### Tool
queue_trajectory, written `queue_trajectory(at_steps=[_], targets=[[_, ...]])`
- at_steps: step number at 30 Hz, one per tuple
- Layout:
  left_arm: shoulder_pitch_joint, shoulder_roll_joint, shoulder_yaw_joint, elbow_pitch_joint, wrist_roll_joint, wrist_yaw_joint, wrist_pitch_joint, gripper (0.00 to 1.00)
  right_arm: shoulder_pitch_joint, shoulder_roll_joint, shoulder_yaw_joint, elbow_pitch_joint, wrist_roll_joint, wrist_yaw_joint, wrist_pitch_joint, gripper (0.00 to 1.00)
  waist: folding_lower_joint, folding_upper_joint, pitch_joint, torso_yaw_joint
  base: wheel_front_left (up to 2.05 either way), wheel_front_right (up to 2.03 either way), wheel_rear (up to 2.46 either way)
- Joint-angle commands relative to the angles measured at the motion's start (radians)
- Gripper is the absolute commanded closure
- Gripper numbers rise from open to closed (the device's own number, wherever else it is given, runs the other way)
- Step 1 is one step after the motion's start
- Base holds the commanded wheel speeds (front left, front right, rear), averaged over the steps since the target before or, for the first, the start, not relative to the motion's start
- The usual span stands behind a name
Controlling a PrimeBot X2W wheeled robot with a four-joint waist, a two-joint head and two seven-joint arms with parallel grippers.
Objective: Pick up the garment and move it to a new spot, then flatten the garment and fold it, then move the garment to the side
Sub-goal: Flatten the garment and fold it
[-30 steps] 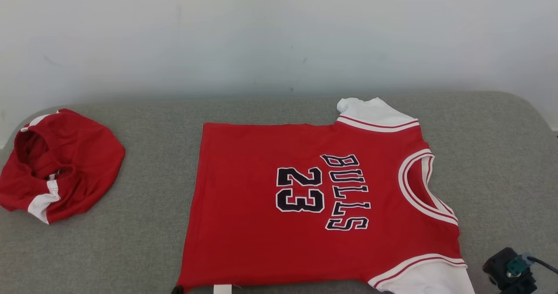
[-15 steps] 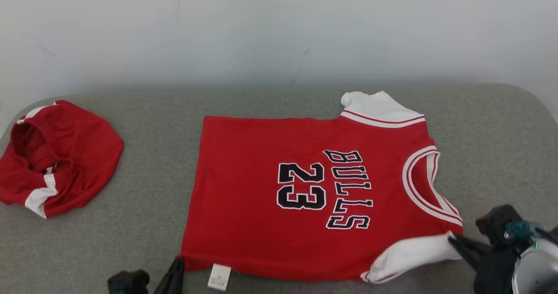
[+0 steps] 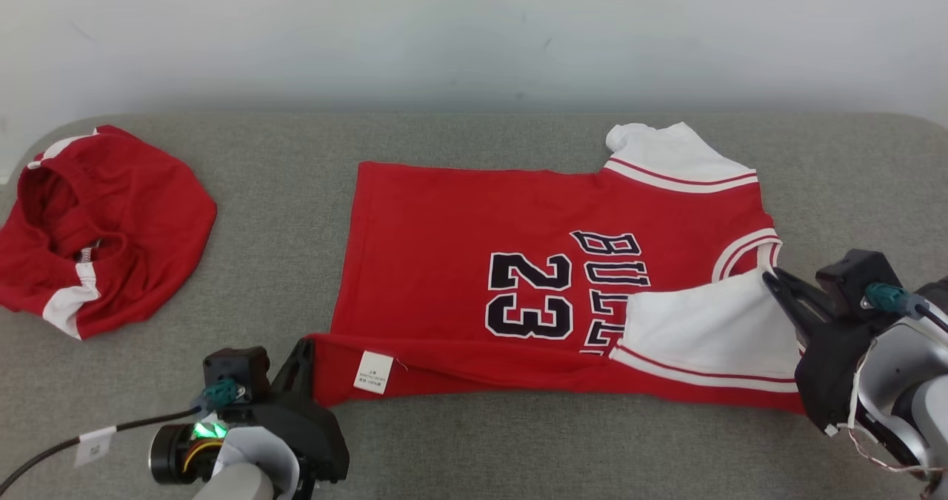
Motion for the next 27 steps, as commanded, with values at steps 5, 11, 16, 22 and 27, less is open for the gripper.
queue_trajectory(at_steps=[5,11,16,22,27], targets=[[-0.064,-0.017,-0.004,0.062,0.014,-0.007,-0.013,1.0,-0.084,0.052,0.0,0.111,-0.051,-0.002,-0.084,1.0,-0.0001,-0.0001,0.023,-0.012,0.0,0.0,0.0],[-0.124,-0.029,-0.008,0.127,0.02,-0.024,-0.022,1.0,-0.176,0.117,-0.014,0.239,-0.088,-0.002,-0.145,1.0,-0.0001,-0.0001,0.049,-0.03,0.0,0.0,0.0],[-0.162,-0.04,-0.014,0.16,0.027,-0.039,-0.034,1.0,-0.255,0.123,0.033,0.305,-0.1,-0.002,-0.171,1.0,-0.0001,-0.0001,0.074,-0.034,0.0,0.0,0.0],[-0.193,-0.056,-0.022,0.199,0.031,-0.052,-0.051,1.0,-0.32,0.135,0.042,0.385,-0.126,-0.002,-0.233,1.0,-0.0001,-0.0001,0.089,-0.027,0.0,0.0,0.0],[-0.204,-0.065,-0.023,0.224,0.03,-0.05,-0.063,1.0,-0.342,0.144,0.045,0.437,-0.137,-0.002,-0.267,1.0,-0.0001,-0.0001,0.086,-0.019,0.0,0.0,0.0]])
